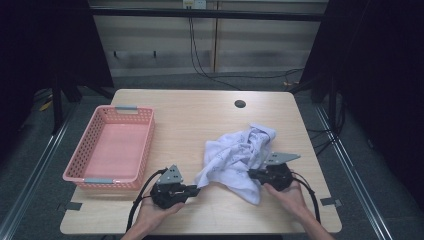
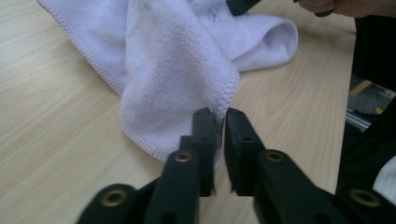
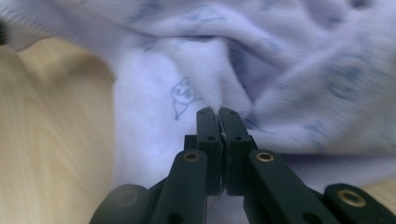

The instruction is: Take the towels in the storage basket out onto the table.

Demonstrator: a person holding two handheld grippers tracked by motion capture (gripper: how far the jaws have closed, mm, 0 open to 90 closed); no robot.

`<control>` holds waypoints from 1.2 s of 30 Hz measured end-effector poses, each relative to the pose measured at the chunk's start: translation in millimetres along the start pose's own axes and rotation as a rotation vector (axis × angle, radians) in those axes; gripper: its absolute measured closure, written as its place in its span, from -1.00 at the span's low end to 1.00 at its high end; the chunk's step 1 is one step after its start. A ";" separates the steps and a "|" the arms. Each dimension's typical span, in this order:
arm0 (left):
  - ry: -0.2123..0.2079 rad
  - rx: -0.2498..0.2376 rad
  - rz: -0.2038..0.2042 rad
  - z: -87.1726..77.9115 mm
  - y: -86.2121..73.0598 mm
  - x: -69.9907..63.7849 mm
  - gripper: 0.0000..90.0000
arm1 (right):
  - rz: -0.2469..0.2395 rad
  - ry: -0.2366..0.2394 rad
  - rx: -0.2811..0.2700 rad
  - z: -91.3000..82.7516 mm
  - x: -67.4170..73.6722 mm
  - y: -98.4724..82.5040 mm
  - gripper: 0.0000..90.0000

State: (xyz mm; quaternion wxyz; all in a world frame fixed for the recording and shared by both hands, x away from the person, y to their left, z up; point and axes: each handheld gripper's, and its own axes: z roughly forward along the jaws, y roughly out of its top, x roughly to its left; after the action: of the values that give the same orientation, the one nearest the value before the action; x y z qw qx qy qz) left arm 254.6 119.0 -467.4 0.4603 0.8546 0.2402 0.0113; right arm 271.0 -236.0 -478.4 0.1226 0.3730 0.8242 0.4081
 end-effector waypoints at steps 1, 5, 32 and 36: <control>0.005 -0.004 -0.004 0.1 0.3 -0.2 0.62 | 0.017 -0.023 0.002 -4.6 -8.7 -3.5 0.96; 0.000 -0.021 -0.018 -0.5 2.4 1.0 0.24 | 0.075 -0.123 0.027 -20.8 -39.6 -19.9 0.93; 0.047 -0.088 -0.126 -10.4 3.1 29.8 0.46 | -0.109 0.250 0.071 74.6 97.7 15.1 -0.11; 0.042 -0.084 -0.122 -9.5 3.1 28.5 0.45 | -0.190 0.219 0.069 68.2 108.6 7.4 -0.10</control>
State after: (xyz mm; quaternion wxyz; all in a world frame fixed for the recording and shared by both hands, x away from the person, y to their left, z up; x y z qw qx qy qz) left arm 278.7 136.9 -465.2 0.4906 0.8177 0.3008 0.0112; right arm 234.3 -115.9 -505.0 0.0571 0.2507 0.8776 0.4046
